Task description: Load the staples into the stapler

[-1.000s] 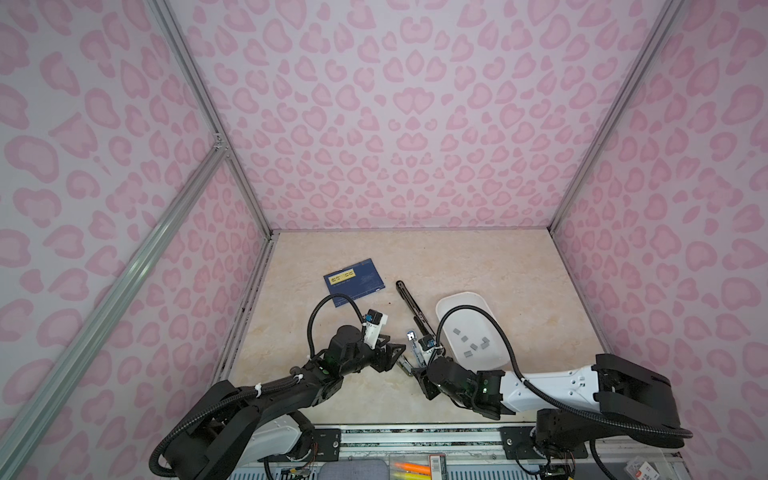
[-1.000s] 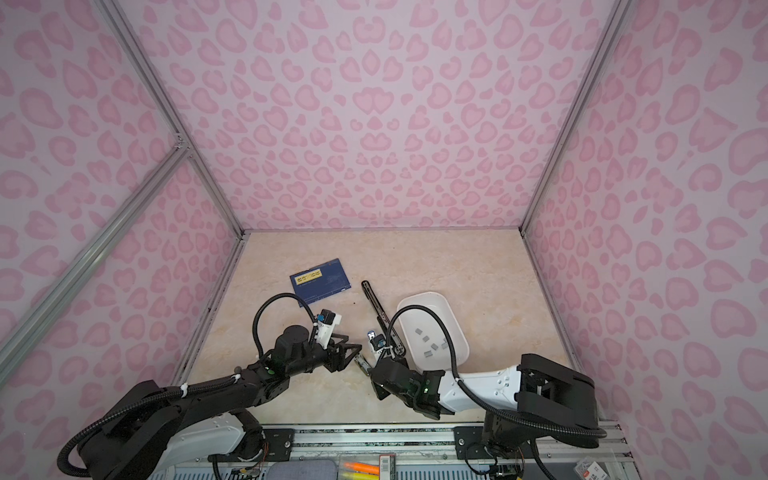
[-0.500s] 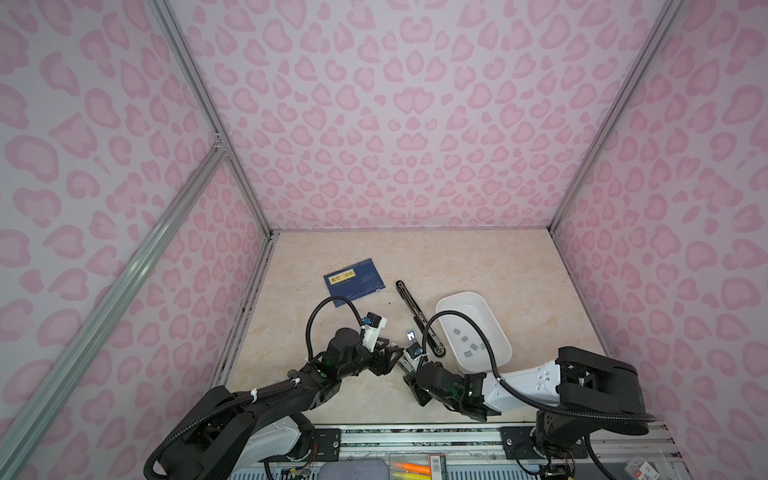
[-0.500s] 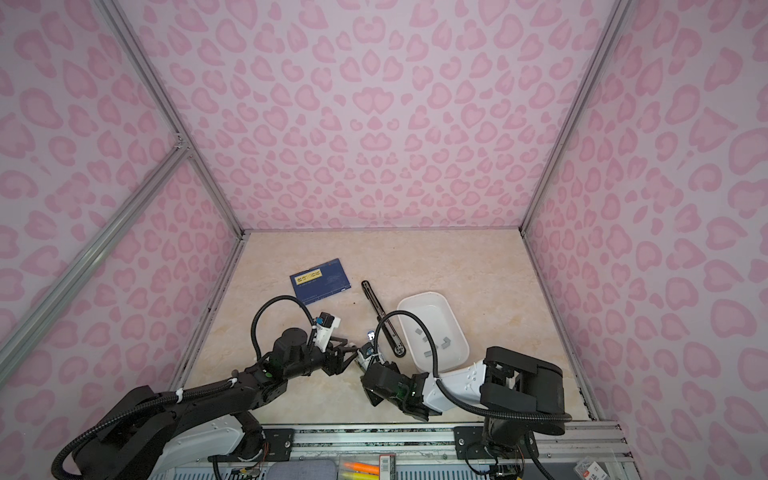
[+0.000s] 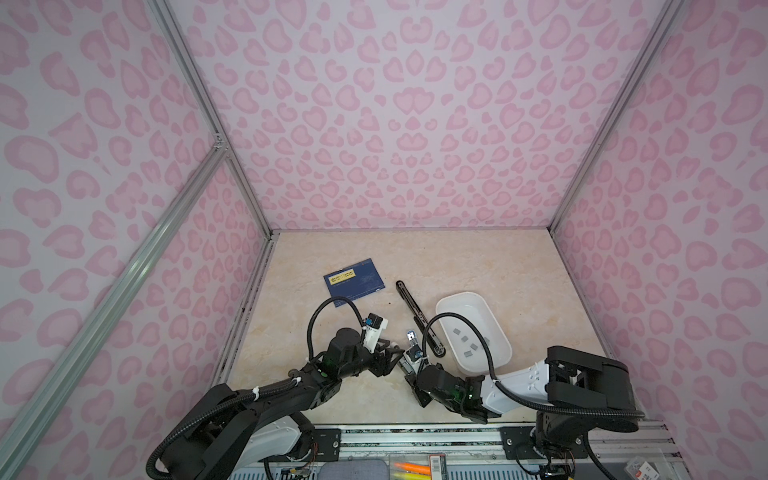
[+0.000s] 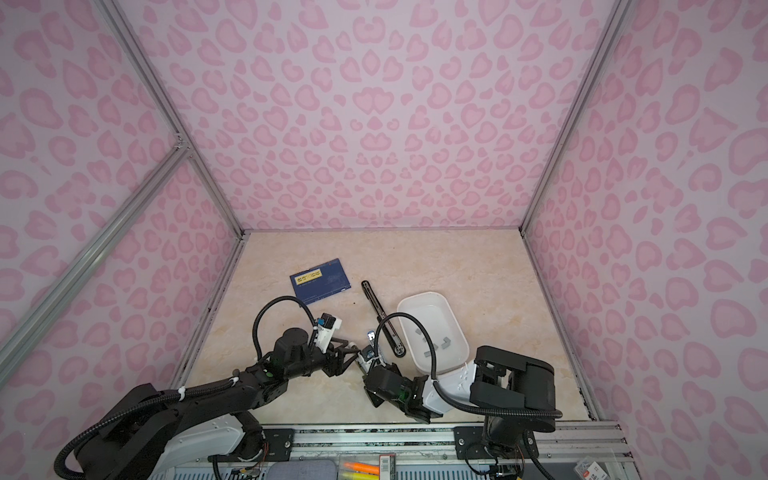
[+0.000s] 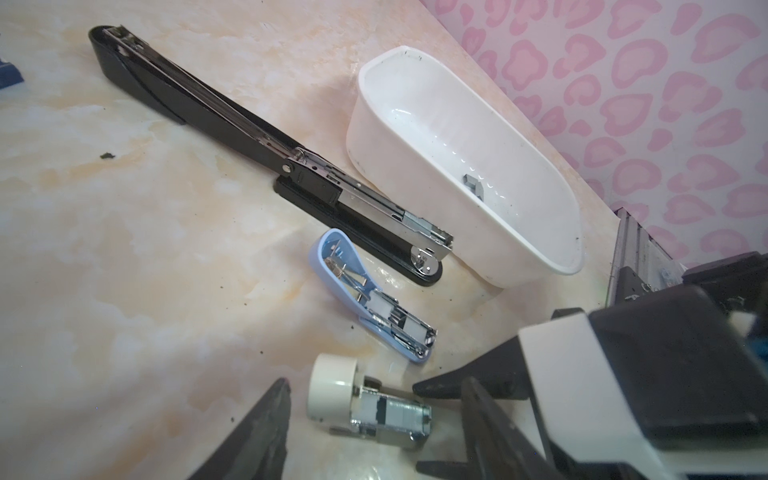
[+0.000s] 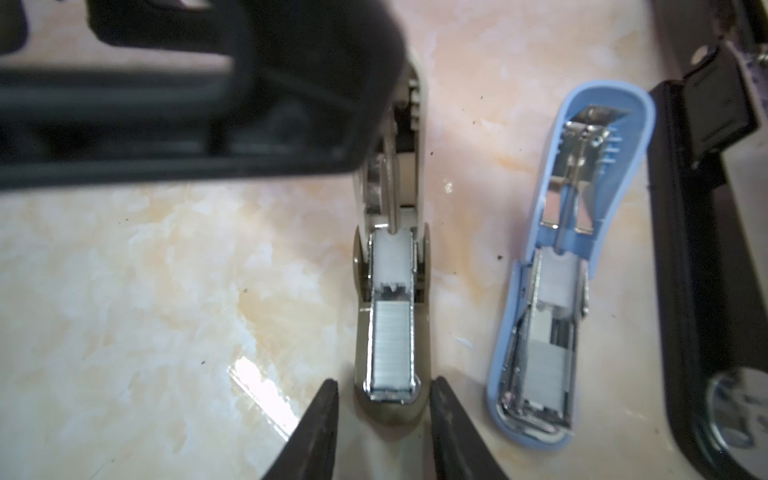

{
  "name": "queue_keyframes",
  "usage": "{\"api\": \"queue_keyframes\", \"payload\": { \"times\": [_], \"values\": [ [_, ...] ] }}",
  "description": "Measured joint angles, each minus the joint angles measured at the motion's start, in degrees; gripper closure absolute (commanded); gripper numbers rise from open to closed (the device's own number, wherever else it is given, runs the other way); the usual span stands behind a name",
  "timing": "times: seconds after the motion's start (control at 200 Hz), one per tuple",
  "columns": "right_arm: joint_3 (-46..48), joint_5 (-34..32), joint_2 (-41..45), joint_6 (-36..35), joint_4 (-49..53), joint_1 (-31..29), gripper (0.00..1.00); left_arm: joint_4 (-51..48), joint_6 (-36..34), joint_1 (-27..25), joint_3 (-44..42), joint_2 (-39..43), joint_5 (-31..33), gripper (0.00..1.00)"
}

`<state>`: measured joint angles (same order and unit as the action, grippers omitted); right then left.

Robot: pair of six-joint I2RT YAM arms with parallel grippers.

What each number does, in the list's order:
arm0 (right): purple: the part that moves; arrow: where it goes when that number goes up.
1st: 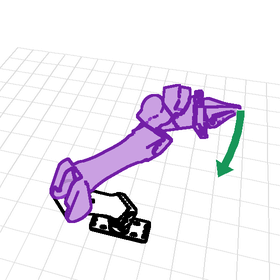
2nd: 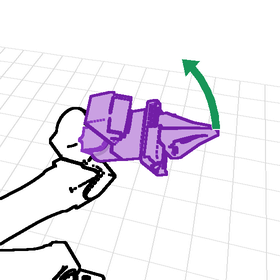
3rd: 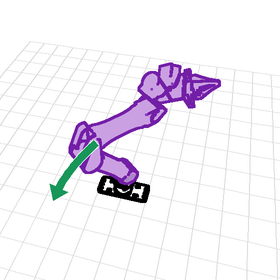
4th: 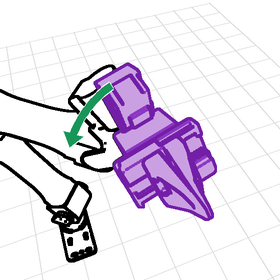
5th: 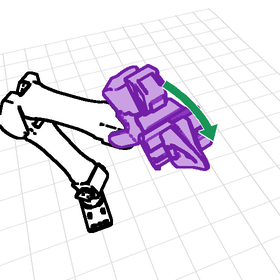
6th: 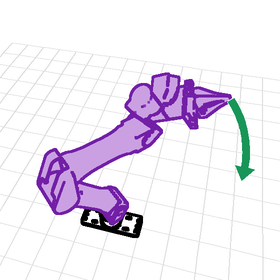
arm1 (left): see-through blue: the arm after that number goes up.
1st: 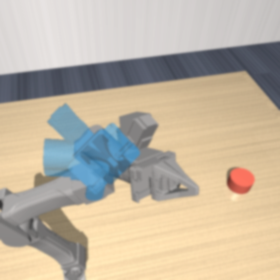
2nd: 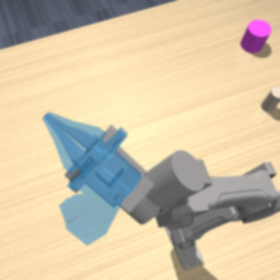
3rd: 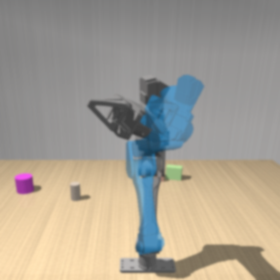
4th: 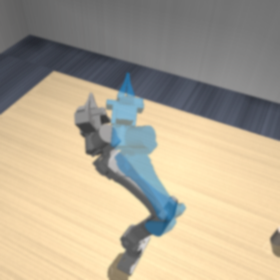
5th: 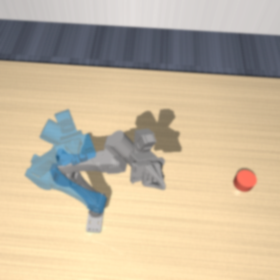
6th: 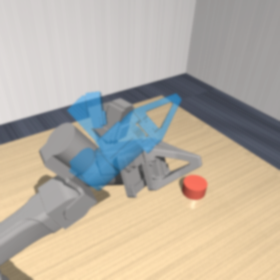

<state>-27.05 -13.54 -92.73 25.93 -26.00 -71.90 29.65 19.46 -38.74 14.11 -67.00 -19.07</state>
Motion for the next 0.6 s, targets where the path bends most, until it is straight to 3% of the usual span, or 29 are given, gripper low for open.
{"api": "queue_keyframes", "payload": {
  "times": [0.28, 0.395, 0.6],
  "values": [
    [1.9, -1.0, -3.1, -1.5, -8.7, -0.2, 0.63, 0.0, -0.6, 0.0, 0.0, -0.3, 0.0, 0.34],
    [2.6, -1.4, -3.4, -1.6, -10.5, -0.3, 0.69, 0.0, -0.6, 0.0, 0.0, -0.3, 0.0, 0.34],
    [3.5, -1.6, -3.7, -1.5, -12.6, -0.5, 0.73, 0.1, -0.7, 0.0, 0.0, -0.6, -0.3, 0.34]
  ]
}}
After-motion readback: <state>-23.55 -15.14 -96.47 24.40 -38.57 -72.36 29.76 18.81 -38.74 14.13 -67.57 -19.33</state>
